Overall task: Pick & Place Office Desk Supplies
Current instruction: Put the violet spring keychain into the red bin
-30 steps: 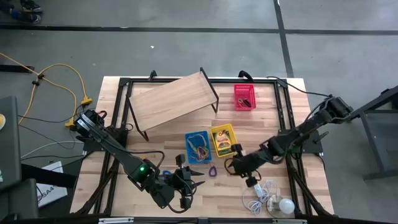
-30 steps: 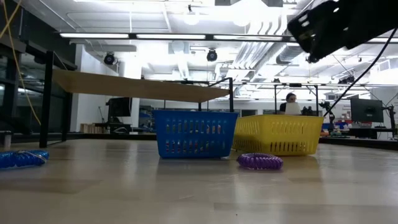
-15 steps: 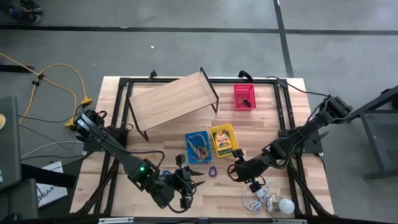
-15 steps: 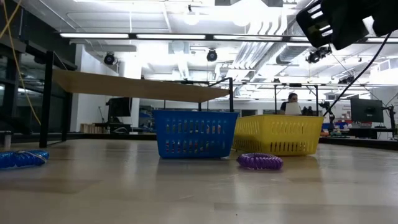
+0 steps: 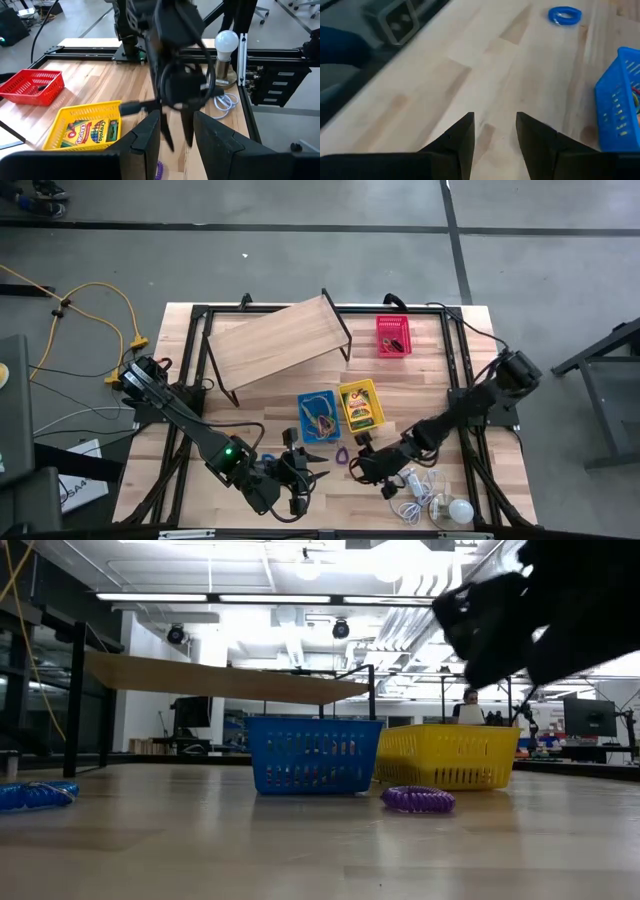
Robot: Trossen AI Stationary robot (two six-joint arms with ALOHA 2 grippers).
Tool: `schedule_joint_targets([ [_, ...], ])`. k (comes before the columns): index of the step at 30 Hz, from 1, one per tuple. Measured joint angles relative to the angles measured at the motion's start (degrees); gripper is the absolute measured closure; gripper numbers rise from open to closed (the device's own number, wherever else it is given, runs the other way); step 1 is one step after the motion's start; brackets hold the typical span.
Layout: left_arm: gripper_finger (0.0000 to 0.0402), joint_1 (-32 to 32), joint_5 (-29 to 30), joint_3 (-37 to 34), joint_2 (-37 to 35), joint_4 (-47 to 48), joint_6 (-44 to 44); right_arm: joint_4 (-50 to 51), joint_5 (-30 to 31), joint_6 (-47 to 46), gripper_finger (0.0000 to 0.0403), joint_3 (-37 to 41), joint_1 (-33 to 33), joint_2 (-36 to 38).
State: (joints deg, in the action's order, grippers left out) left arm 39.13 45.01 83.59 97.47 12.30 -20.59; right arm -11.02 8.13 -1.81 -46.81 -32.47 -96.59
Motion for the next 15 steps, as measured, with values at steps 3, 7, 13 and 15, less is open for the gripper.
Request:
schedule_joint_targets([
  [3, 0.0289, 0.0, 0.0, 0.0, 0.0, -0.01, -0.01, -3.9, 3.13, 0.11, 0.027, 0.0, 0.41, -3.66],
  [7, 0.0289, 0.0, 0.0, 0.0, 0.0, -0.13, 0.01, -6.94, 5.52, -1.34, 0.027, 0.02, 1.52, -7.41],
  [13, 0.0289, 0.0, 0.0, 0.0, 0.0, -0.93, -0.01, -7.85, 5.33, -2.81, 0.027, 0.02, 2.62, -8.88],
  [15, 0.0289, 0.0, 0.0, 0.0, 0.0, -1.14, 0.01, -7.4, 5.47, -3.1, 0.027, 0.02, 2.62, -8.88],
])
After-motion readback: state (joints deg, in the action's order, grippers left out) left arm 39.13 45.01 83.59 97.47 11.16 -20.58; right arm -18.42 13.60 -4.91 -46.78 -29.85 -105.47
